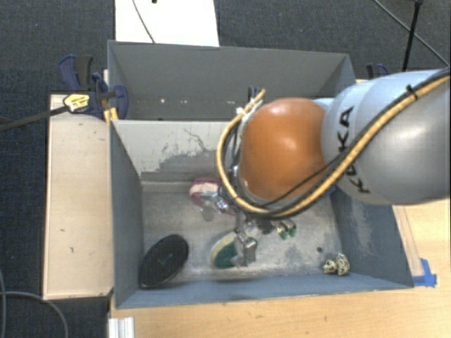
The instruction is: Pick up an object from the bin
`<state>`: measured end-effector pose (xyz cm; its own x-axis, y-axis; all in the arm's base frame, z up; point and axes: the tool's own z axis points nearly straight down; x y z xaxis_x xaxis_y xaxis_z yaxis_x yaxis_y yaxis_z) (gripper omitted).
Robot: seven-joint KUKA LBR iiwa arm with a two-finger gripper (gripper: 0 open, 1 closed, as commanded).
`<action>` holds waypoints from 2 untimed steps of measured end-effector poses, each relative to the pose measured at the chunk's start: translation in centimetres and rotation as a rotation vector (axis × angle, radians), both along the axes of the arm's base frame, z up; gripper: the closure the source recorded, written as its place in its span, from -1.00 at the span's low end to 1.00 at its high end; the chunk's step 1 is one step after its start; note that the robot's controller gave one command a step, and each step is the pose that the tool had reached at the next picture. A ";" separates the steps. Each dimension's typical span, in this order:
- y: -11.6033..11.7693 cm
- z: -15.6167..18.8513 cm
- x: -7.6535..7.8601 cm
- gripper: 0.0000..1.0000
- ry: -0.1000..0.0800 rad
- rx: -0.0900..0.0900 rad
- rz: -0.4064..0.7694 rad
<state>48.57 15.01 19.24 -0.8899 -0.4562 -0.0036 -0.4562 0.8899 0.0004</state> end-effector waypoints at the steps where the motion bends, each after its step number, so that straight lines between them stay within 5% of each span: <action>1: -1.9 -11.2 2.1 -1.00 0.007 -0.003 0.227; 2: -1.6 -10.7 2.5 1.00 -0.005 0.002 0.222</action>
Offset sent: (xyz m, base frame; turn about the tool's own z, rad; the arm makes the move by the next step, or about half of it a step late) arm 0.0225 -0.0182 -0.1100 -0.2286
